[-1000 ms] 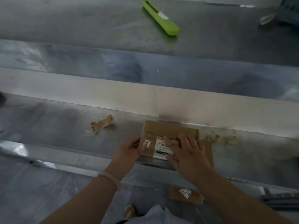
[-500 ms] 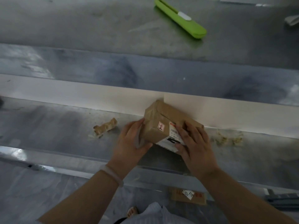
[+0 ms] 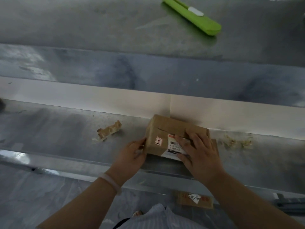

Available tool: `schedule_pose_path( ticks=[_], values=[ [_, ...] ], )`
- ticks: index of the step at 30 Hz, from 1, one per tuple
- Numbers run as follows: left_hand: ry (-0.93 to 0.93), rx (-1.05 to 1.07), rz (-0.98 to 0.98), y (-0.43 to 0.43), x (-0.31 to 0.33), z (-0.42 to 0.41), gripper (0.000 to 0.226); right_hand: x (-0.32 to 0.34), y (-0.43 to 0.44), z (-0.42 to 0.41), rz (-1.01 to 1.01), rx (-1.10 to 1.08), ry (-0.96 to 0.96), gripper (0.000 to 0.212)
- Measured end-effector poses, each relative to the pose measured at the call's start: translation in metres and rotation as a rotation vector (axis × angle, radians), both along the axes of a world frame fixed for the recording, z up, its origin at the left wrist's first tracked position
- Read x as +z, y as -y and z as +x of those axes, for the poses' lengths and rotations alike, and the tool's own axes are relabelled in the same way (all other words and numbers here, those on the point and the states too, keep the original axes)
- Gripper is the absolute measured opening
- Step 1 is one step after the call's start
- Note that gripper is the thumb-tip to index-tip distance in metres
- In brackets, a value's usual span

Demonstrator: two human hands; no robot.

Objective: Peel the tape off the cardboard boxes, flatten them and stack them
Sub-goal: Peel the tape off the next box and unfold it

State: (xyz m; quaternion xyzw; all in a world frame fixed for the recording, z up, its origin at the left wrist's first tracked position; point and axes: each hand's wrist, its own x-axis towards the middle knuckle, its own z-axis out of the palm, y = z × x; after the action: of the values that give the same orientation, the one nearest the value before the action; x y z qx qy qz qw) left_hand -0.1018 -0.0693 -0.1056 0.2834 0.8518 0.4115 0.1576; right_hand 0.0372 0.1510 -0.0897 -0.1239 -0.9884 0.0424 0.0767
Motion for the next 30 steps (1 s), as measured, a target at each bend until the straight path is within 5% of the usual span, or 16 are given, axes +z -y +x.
schedule_pose_path(
  ticks=[10, 18, 21, 30],
  values=[
    [-0.148, -0.098, -0.116, -0.011, 0.002, -0.001, 0.045, 0.008, -0.006, 0.011, 0.077, -0.002, 0.008, 0.053],
    [0.213, -0.143, 0.04, -0.024, 0.001, 0.01, 0.036, 0.001, -0.008, 0.013, 0.117, -0.021, 0.095, 0.052],
    [0.337, 0.047, 0.098, -0.03, 0.0, 0.017, 0.02, -0.006, -0.004, 0.014, 0.123, -0.024, 0.062, 0.052],
    [0.316, 0.336, 0.112, -0.031, 0.0, 0.028, 0.009, -0.014, 0.001, 0.016, 0.113, -0.046, 0.003, 0.053]
  ],
)
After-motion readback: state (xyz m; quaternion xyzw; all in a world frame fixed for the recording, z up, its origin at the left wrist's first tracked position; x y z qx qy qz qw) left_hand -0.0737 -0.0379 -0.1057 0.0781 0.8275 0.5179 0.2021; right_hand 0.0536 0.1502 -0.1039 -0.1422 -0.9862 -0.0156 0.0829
